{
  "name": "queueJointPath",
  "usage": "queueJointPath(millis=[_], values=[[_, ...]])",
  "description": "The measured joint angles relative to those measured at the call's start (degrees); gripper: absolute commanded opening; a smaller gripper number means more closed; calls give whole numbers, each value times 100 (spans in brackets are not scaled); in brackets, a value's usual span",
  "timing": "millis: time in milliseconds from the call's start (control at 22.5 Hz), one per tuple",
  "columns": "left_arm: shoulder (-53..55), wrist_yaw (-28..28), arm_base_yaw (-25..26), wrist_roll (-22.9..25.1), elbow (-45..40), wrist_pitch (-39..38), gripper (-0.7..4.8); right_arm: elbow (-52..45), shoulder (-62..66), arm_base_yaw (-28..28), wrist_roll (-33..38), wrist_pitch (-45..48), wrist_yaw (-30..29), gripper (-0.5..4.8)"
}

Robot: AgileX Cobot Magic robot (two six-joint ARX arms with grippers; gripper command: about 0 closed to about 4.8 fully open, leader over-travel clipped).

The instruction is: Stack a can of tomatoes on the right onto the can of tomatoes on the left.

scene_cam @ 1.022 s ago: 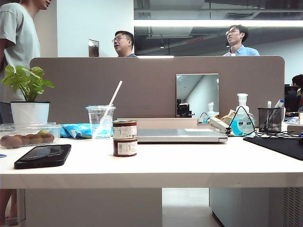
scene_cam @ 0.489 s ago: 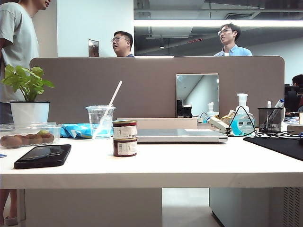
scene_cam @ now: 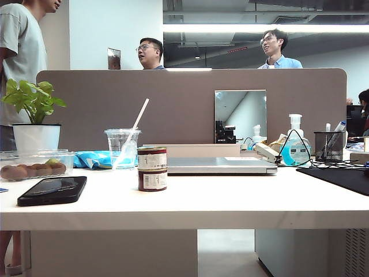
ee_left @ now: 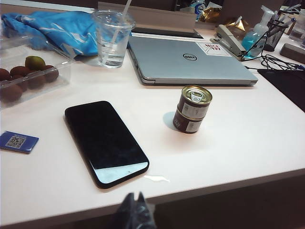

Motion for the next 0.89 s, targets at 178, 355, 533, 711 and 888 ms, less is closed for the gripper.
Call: queueJointPath(millis=[178,355,533,711,888], values=[[0,2,0,0,0,0,-2,-9,0,4,2,-85,-13,-5],[0,2,0,0,0,0,-2,-9,0,361,2,-361,162,-5],[-2,2,0,2,0,0,-2,-9,0,483,2,-492,297,-5],[-2,2,0,0,0,0,-2,-9,0,483,2,-492,684,-4],[-2,0,0,0,0,0,-2,-9,0,483,2,-496,695,-5]])
